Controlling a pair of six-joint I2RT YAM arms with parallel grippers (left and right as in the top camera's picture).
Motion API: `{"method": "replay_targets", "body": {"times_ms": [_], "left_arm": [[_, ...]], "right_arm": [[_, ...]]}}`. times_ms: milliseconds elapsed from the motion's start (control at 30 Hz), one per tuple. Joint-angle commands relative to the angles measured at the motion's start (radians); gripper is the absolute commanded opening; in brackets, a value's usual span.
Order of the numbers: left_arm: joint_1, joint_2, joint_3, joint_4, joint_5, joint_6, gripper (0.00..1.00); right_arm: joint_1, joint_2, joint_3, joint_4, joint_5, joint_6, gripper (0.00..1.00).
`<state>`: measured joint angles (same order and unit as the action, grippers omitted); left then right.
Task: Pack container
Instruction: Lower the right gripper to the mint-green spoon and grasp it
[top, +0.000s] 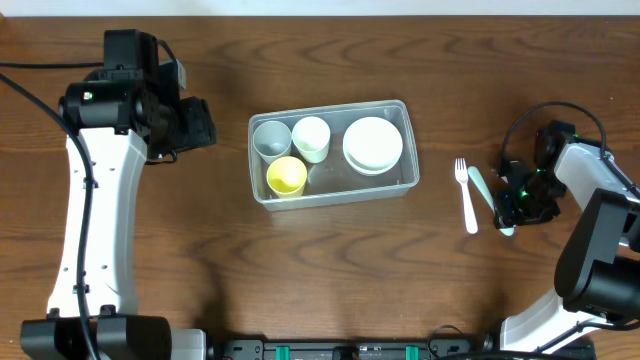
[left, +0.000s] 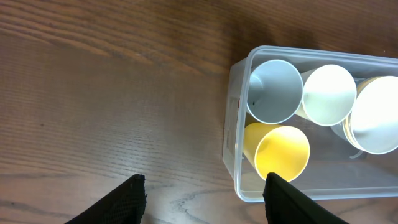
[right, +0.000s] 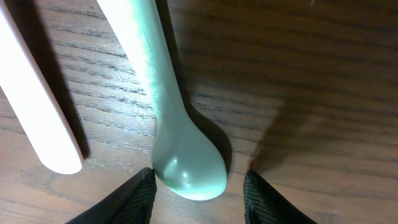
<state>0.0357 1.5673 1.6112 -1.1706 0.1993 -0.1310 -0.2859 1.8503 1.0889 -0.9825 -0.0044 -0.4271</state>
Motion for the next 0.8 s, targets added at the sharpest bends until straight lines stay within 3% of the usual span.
{"method": "replay_targets", "body": {"times_ms": [0,200,767], "left_arm": [[0.003,0.004,-0.004,-0.004,-0.008,-0.001,0.62],[0.003,0.004,-0.004,-0.004,-0.008,-0.001,0.62],[0.003,0.004,-0.004,-0.003,-0.009,-0.001,0.62]], "right_arm": [[-0.008,0.007,-0.006,-0.003,-0.004,0.009,0.50],[-0.008,0.007,-0.006,-0.018,0.003,0.015,0.67],[-0.007,0.008,-0.079,0.059,0.074,0.064,0.65]]}}
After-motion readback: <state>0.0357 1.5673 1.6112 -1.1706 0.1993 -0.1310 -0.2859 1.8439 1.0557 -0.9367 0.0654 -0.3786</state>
